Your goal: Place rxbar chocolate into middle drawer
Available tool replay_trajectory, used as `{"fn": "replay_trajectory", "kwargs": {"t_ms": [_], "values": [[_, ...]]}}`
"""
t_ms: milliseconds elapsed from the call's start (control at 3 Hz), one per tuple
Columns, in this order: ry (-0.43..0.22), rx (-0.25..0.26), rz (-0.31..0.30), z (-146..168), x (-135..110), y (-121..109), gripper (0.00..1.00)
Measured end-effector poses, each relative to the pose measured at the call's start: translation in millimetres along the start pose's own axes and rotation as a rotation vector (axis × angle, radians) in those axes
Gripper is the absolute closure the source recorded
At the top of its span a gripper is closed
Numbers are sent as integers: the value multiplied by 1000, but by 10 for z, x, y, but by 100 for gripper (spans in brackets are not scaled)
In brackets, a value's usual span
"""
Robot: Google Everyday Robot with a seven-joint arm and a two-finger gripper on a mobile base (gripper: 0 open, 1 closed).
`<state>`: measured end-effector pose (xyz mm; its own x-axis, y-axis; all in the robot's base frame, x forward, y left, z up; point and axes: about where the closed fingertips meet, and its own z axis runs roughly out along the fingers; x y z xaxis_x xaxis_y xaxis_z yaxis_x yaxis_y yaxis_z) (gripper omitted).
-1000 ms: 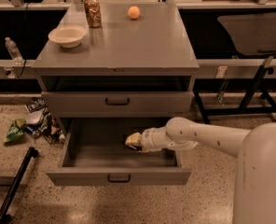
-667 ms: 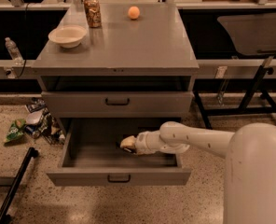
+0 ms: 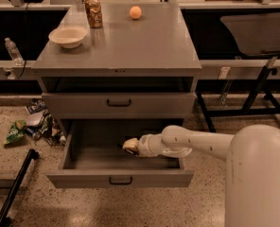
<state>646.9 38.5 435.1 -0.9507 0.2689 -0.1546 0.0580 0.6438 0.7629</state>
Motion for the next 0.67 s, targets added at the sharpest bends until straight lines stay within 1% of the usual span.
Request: {"fn": "replay_trajectory", "kwargs": {"t_ms": [333,667], "values": [[-20,29,27,-181,-57,-50,17],[-37,46,55,-376,-57,-102,0]]}}
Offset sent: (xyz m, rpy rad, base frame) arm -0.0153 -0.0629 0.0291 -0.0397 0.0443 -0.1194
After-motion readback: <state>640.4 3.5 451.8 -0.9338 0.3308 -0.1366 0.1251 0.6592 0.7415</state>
